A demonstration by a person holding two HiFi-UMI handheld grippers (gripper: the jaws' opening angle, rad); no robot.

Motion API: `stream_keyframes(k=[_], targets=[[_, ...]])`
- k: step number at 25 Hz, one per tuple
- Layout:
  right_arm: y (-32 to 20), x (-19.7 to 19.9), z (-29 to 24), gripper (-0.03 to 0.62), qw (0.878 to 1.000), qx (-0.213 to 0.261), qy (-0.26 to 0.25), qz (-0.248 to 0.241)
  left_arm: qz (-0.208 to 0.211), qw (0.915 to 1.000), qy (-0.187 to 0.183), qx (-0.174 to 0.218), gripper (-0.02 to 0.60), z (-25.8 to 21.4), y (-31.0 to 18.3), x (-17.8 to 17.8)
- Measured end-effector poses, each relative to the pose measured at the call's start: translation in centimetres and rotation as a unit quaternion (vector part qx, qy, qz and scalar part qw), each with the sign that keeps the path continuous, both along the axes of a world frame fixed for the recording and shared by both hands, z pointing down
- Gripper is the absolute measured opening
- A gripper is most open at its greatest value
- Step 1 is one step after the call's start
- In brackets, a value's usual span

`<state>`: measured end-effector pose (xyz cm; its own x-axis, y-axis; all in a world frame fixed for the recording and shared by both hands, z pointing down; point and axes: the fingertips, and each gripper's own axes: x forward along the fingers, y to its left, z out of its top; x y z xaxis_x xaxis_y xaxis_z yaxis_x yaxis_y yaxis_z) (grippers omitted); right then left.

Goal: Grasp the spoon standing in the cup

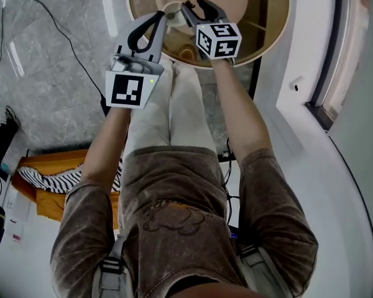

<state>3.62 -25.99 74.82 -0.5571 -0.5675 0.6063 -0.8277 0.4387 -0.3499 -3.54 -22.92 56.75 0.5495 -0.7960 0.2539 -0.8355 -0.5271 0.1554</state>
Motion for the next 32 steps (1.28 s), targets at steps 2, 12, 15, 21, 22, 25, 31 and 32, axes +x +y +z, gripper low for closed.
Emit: stream_keyframes(k=[2, 12, 15, 21, 22, 25, 31, 32], targets=[[0.1, -0.2, 0.0, 0.190, 1.000, 0.001, 0.000, -0.003, -0.001, 1.0000, -0.001, -0.002, 0.017, 0.2, 0.0, -0.3], [0.7, -0.9, -0.4, 0.080, 1.000, 0.018, 0.013, -0.016, 0.000, 0.9999, -0.006, -0.012, 0.017, 1.0, 0.1, -0.6], [0.8, -1.0, -0.8, 0.061, 0.999, 0.029, 0.020, -0.016, 0.002, 0.9999, -0.004, -0.016, 0.017, 1.1, 0.3, -0.4], [0.9, -0.4, -2.1, 0.054, 0.999, 0.049, 0.017, -0.007, 0.007, 0.9998, -0.007, -0.015, 0.017, 1.0, 0.5, 0.0], [0.9, -0.4, -2.2, 0.054, 0.999, 0.051, 0.016, -0.007, 0.007, 0.9998, -0.006, -0.015, 0.017, 1.1, 0.5, 0.1], [0.7, -0.4, -2.7, 0.052, 0.998, 0.055, 0.014, -0.007, 0.008, 0.9998, -0.007, -0.014, 0.017, 0.9, 0.4, 0.1], [0.8, -0.2, -6.1, 0.052, 0.997, 0.079, 0.011, -0.007, 0.010, 0.9998, -0.005, -0.018, 0.017, 0.1, 0.8, 0.0], [0.8, 0.1, -7.2, 0.052, 0.996, 0.086, 0.010, -0.005, 0.012, 0.9997, -0.007, -0.020, 0.017, -0.1, 1.0, 0.1]])
